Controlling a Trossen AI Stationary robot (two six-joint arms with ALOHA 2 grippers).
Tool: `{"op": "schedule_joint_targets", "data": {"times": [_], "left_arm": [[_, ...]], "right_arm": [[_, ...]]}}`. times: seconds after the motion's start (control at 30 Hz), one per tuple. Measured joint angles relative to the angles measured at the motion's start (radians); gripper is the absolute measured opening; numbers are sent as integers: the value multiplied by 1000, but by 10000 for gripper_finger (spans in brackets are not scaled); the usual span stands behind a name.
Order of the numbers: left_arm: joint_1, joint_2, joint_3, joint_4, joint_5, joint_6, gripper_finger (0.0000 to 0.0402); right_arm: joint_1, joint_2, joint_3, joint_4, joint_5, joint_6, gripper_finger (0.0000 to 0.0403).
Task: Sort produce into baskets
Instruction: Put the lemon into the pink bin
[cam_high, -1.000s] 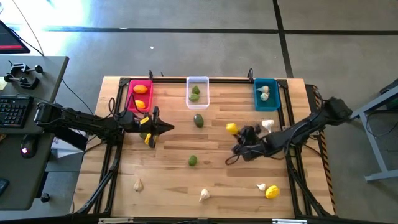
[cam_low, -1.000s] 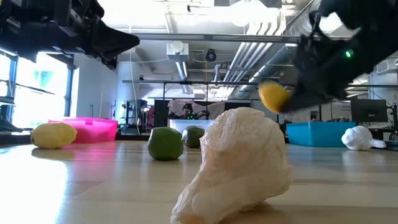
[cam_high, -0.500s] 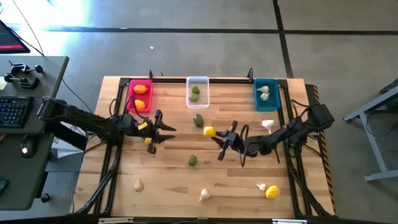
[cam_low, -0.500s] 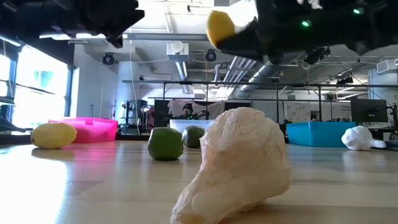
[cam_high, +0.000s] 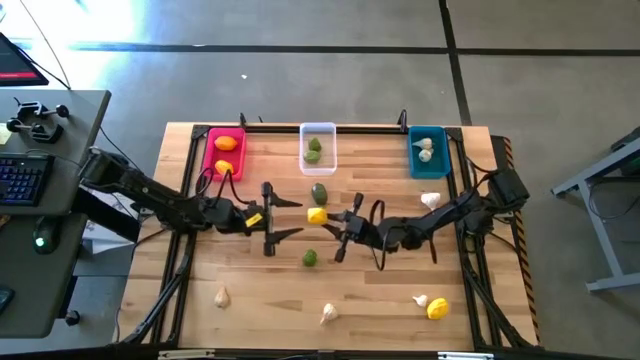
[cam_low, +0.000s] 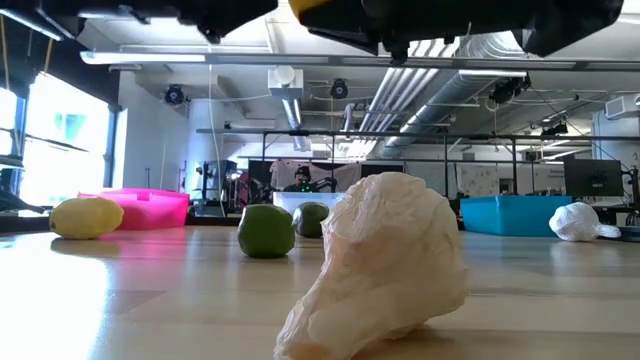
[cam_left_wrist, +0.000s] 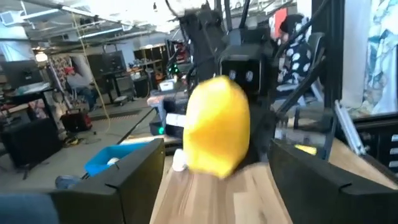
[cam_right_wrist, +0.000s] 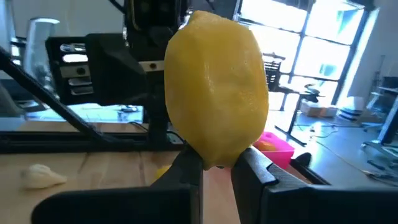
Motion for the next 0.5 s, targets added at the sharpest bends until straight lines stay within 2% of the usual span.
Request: {"op": "schedule_joint_targets", "data": {"times": [0.5], "left_arm": [[4,121,136,-28,51,61,273]], "right_arm": [[-6,0,31,-55,-30,30,34]]}}
